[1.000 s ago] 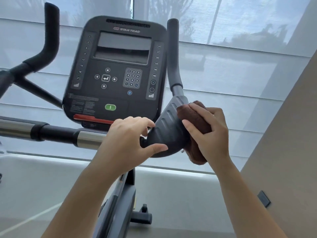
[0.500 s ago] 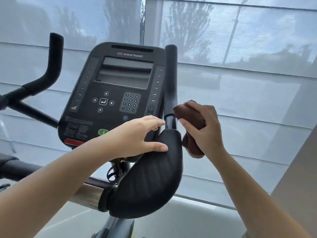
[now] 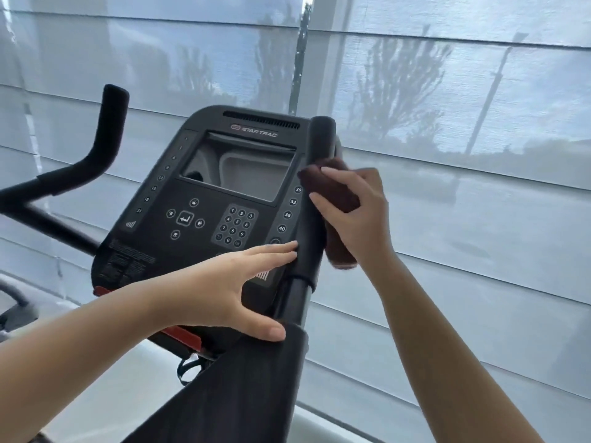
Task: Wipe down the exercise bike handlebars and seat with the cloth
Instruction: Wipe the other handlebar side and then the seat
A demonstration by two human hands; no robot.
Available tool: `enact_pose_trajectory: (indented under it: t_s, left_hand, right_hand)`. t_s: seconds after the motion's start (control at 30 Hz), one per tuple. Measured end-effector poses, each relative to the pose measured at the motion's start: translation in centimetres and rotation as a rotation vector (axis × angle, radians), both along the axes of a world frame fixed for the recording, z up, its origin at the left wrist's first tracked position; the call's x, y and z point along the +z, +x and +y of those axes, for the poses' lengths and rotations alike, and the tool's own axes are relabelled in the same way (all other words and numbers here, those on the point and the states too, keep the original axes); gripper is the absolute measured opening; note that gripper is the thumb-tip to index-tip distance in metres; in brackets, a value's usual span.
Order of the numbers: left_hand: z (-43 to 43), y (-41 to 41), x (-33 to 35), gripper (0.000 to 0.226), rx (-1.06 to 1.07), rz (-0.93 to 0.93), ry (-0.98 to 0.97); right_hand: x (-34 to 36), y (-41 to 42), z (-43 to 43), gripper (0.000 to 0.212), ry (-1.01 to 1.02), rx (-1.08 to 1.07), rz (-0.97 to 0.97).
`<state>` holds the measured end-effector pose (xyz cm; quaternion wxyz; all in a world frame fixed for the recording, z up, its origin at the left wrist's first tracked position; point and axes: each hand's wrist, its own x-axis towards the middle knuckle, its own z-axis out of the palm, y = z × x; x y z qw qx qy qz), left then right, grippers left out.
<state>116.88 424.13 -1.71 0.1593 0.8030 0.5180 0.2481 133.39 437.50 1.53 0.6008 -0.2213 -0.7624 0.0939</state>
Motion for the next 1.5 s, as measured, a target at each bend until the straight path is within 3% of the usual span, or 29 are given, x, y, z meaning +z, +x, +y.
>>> enact_pose_trajectory:
  t_s: [0.17,0.23,0.37,0.43,0.67,0.77,0.9,1.0,1.27,1.37,1.5]
  left_hand:
    - [0.1,0.2,-0.2,0.089,0.011,-0.042,0.056]
    - [0.0,0.3,-0.2,0.089,0.019,-0.041,0.07]
    - [-0.3,0.3,-0.5,0.087,0.04,-0.033,0.119]
    - [-0.5,0.2,-0.7,0.084,0.043,-0.05,0.13]
    - [-0.8,0.5,-1.3,0.08,0.059,-0.118,0.133]
    - [-0.9,0.5,-1.4,0.079,0.074,-0.139,0.122]
    - [-1.0,0.4,-1.6,0.077,0.087,-0.177,0.092]
    - [-1.1,0.4,-1.5,0.077,0.08,-0.2,0.075]
    - [-1.3,0.4,-1.5,0.078,0.057,-0.241,0.053]
    - [-1.2,0.5,-1.5,0.077,0.047,-0.262,0.042]
    - [-1.1,0.4,-1.7,0.075,0.036,-0.269,0.042]
  right_hand:
    - [-5.0,2.4,-2.5,0.032,-0.076,0.136,-0.083]
    - [-2.9,2.3,-1.9,0.032,-0.019,0.112,-0.091]
    - [4.3,0.1,1.2,0.031,0.086,0.033,0.092]
    - [6.1,-0.6,2.2,0.033,0.087,0.039,0.062]
    - [-3.6,1.5,-0.3,0.034,0.086,0.092,-0.082]
    - [-3.1,2.1,-0.2,0.035,0.083,0.116,-0.097]
    - [2.5,0.9,1.8,0.035,0.172,0.02,0.104]
    - [4.1,-0.4,2.7,0.035,0.106,0.052,0.115]
    - [-5.7,1.1,-1.3,0.03,-0.056,0.143,0.103]
    - [-3.1,0.8,-0.5,0.03,-0.014,0.085,0.084]
    - [1.9,-1.3,1.3,0.029,-0.062,0.067,0.275]
